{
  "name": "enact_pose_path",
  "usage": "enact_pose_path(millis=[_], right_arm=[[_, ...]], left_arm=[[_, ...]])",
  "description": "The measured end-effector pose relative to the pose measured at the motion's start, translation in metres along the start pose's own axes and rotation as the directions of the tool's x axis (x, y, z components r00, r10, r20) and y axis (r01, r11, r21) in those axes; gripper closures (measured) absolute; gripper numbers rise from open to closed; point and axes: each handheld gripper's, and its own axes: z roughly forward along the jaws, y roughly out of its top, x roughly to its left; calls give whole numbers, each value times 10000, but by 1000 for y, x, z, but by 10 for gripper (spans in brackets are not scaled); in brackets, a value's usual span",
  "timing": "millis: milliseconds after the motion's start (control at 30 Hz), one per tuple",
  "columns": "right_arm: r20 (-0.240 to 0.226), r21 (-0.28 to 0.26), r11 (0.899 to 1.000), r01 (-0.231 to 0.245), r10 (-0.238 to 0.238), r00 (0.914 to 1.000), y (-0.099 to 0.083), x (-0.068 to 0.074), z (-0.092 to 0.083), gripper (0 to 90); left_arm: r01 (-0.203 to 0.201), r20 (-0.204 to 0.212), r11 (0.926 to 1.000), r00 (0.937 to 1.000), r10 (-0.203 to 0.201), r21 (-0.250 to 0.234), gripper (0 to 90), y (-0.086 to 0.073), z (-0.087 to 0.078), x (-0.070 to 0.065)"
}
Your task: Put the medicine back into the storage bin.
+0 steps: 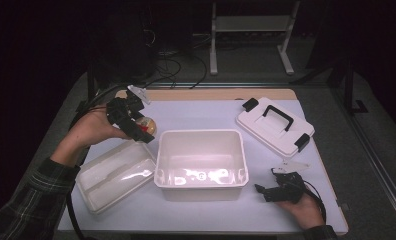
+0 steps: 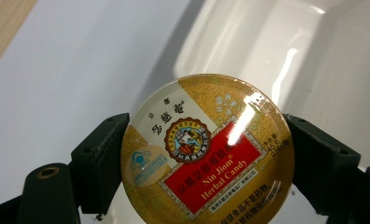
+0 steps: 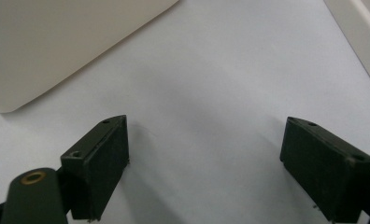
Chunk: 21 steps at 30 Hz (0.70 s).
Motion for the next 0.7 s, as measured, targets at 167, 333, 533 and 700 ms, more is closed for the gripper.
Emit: enact_pose_path(millis=[167, 333, 533, 700], right_arm=[[-5, -2, 10000, -12, 12, 10000, 0, 0, 0, 146], [1, 1, 10000, 9, -9, 10000, 0, 0, 0, 147], [-7, 9, 10000, -12, 12, 10000, 0, 0, 0, 147], [-13, 4, 10000, -26, 26, 10000, 0, 0, 0, 147]], left_arm=[[-559, 208, 9984, 9982, 559, -14, 196, 10, 5, -17], [-1086, 482, 9941, 9930, 1082, 52, 197, 18, 14, -32], [-1451, 720, 9894, 9869, 1442, 83, 196, 27, 26, -44], [-1696, 924, 9852, 9817, 1666, 256, 196, 33, 42, -51]])
